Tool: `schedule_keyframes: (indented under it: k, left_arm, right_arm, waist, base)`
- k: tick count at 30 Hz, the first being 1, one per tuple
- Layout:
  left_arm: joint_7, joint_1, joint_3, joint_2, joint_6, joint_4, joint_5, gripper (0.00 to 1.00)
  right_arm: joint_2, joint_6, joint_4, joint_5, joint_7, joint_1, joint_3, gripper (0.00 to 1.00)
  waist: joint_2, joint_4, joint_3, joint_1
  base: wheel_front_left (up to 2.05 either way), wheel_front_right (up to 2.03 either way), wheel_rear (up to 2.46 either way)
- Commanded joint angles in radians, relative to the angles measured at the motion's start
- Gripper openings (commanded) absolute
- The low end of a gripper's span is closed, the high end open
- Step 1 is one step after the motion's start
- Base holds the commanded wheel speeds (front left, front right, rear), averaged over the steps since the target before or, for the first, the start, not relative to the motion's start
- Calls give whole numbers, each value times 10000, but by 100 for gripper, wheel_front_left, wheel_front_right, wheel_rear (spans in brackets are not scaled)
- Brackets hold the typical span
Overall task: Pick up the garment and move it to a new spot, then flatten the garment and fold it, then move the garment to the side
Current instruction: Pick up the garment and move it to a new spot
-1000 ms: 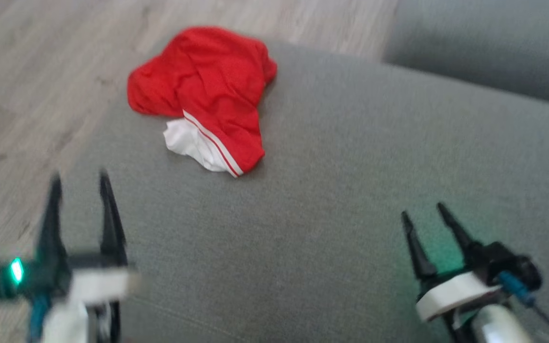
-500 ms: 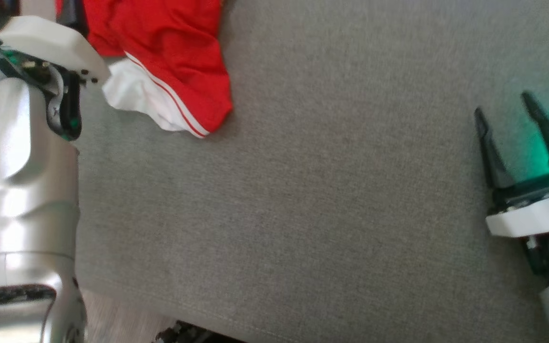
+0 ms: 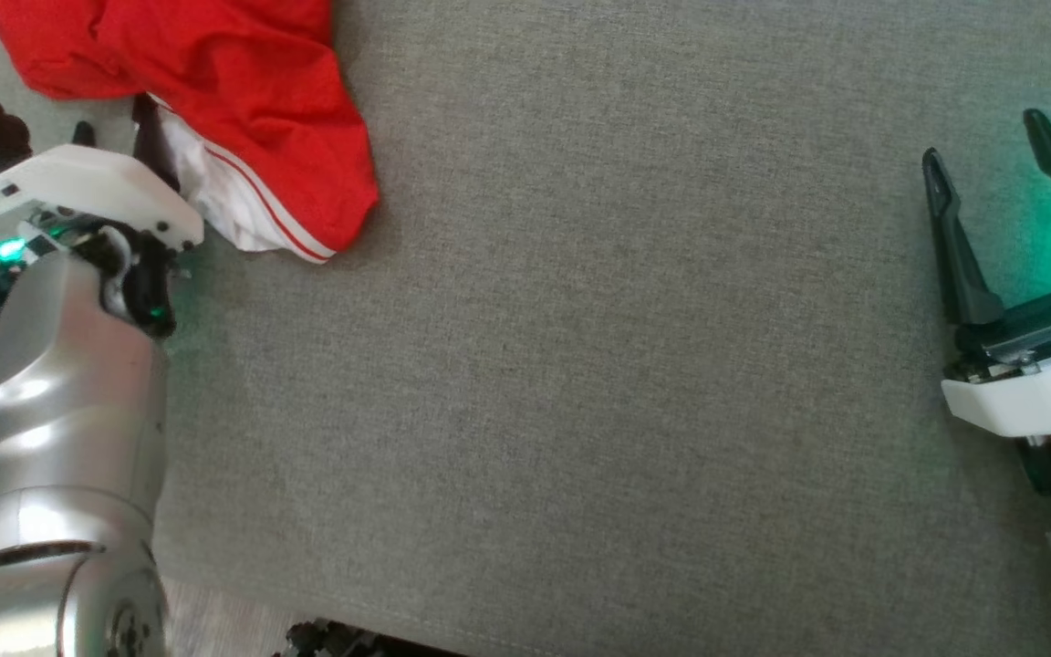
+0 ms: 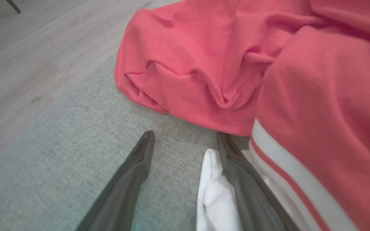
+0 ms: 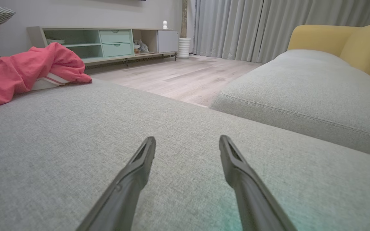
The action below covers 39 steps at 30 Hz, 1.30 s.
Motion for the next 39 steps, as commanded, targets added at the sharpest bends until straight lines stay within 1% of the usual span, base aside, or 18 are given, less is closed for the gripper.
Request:
schedule_keyframes:
  k: [1, 4, 6, 9, 12, 14, 18, 22, 25, 30, 31, 32, 35, 39]
  left_arm:
    - [13, -47, 43, 283, -120, 64, -49, 100]
    - [-45, -216, -207, 92, -233, 246, -279, 100]
    - [-291, -330, -515, -61, -246, 19, -547, 100]
    - [-540, -301, -1217, -275, -250, -760, -1429, 100]
    - [-610, -69, -2195, -273, -252, -1763, -2492, 100]
    - [-537, 135, -2942, -128, -253, -2479, -3260, 100]
    - [-784, 402, -4320, 364, -253, -3770, -4589, 100]
    - [-804, 530, -5879, 805, -254, -4651, -5517, 100]
    - [-515, 477, -7135, 1084, -254, -4764, -5776, 100]
    - [46, 235, -9184, 1415, -254, -4590, -5837, 100]
    - [78, 163, -9589, 1515, -254, -4584, -5795, 73]
    - [-4, 67, -9991, 1636, -254, -4615, -5693, 0]
    - [-631, -289, -10881, 2052, -254, -4633, -5417, 0]
    - [-1828, -962, -11349, 2558, -254, -4761, -5240, 0]
  right_arm:
    - [-301, -9, 555, -38, 123, 484, -29, 100]
    - [-297, -9, 568, -25, 123, 468, -96, 100]
    - [-275, -9, 584, -13, 123, 429, -112, 100]
    - [-200, -9, 601, -23, 123, 390, -67, 100]
    - [-138, -9, 596, -31, 123, 363, 2, 100]
    - [-135, -9, 579, -26, 123, 357, -10, 100]
    - [-160, -9, 557, -31, 123, 398, -67, 100]
    - [-184, -9, 530, -32, 123, 398, -96, 100]
    - [-157, -9, 484, -30, 123, 286, -78, 100]
    - [88, -9, 401, -24, 123, -100, 51, 100]
    - [159, -9, 389, -15, 123, -180, 59, 100]
    - [227, -9, 386, -8, 123, -254, 61, 100]
    - [474, -9, 423, 20, 123, -440, 58, 100]
    - [871, -9, 529, 92, 123, -601, 6, 100]
  waist:
    - [0, 15, -16, 1]
    - [0, 6, -31, 1]
    - [0, -23, -43, 1]
    - [0, -96, -72, 1]
    - [0, -181, -68, 1]
    - [0, -221, -38, 1]
    - [0, -283, -18, 1]
    - [0, -351, 42, 1]
    - [0, -444, 181, 1]
    - [0, -773, 418, 1]
    - [0, -858, 440, 1]
    - [0, -941, 452, 1]
    - [0, -1242, 347, 1]
    - [0, -1664, -132, 1]
  base:
    - [0, 0, 0]
    - [0, 0, 0]
    - [0, 0, 0]
    - [0, 0, 0]
    - [0, 0, 0]
    - [0, 0, 0]
    - [0, 0, 0]
    - [0, 0, 0]
    - [0, 0, 0]
    - [0, 0, 0]
    - [0, 0, 0]
    - [0, 0, 0]
    - [0, 0, 0]
    - [0, 0, 0]
